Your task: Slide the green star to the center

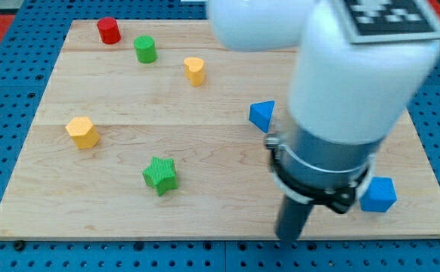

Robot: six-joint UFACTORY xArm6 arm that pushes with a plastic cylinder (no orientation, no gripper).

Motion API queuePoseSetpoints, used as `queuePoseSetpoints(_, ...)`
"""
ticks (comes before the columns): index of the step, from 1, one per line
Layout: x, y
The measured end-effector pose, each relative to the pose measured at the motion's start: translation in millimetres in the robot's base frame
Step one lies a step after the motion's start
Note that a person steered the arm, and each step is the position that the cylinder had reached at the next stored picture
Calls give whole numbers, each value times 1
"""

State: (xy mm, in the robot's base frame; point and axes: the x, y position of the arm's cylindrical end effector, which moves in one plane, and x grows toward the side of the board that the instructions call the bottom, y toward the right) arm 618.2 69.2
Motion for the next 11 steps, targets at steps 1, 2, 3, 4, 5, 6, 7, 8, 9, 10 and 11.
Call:
queuePoseSetpoints(1,0,-42)
queuePoseSetpoints(2,-1,-110)
queuePoseSetpoints(3,-21,-157)
queuePoseSetpoints(4,-72,-155)
queuePoseSetpoints(5,-99,-136)
queuePoseSetpoints(6,-117,-136)
queuePoseSetpoints(7,-80,-135)
queuePoseSetpoints(8,-130,-159)
queuePoseSetpoints(9,-176,-172)
queuePoseSetpoints(10,-181,-179)
queuePoseSetpoints(11,-179,-201)
